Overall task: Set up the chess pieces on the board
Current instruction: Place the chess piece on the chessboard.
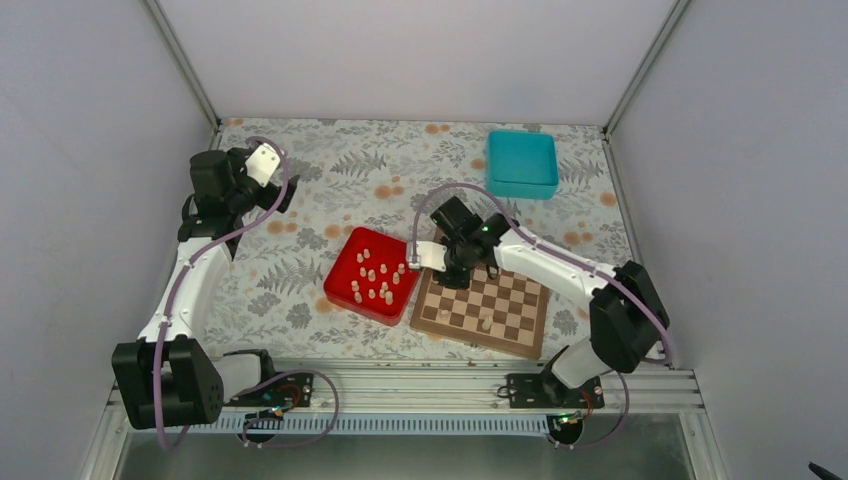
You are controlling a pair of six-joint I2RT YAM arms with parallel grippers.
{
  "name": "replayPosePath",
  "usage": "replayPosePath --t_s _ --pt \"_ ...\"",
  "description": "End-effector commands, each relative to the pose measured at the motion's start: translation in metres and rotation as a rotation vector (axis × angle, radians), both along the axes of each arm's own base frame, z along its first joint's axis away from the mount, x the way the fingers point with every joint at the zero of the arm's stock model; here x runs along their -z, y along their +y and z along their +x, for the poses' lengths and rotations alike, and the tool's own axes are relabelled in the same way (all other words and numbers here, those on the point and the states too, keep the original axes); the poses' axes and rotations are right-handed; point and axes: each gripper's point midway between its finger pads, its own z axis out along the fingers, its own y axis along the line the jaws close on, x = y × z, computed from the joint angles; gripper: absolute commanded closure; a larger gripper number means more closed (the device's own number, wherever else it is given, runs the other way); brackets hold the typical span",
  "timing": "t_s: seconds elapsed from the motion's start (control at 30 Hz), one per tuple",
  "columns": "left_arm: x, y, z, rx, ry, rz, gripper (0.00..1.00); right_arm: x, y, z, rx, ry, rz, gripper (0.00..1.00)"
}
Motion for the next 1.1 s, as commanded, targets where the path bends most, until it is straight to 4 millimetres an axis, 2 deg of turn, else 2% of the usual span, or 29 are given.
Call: replayPosePath --t_s 0.0,0.13,0.43,1.07 --pt "-0.012 0.003 0.004 -0.016 -0.031 -0.008 0.00 -0.002 -0.001 -0.008 0.008 -0.003 0.065 0.94" --pt "-0.010 0.005 0.004 -0.025 -0.028 -0.003 0.00 0.008 0.001 -0.020 -0.030 0.043 0.089 0.94" --pt "-0.008 0.007 0.003 -0.034 -0.027 0.006 0.00 0.030 0.004 -0.029 -0.080 0.112 0.072 0.93" --pt "-0.007 0.005 0.003 -0.026 -0.024 0.003 0.00 0.049 -0.001 -0.038 -0.103 0.170 0.031 0.94"
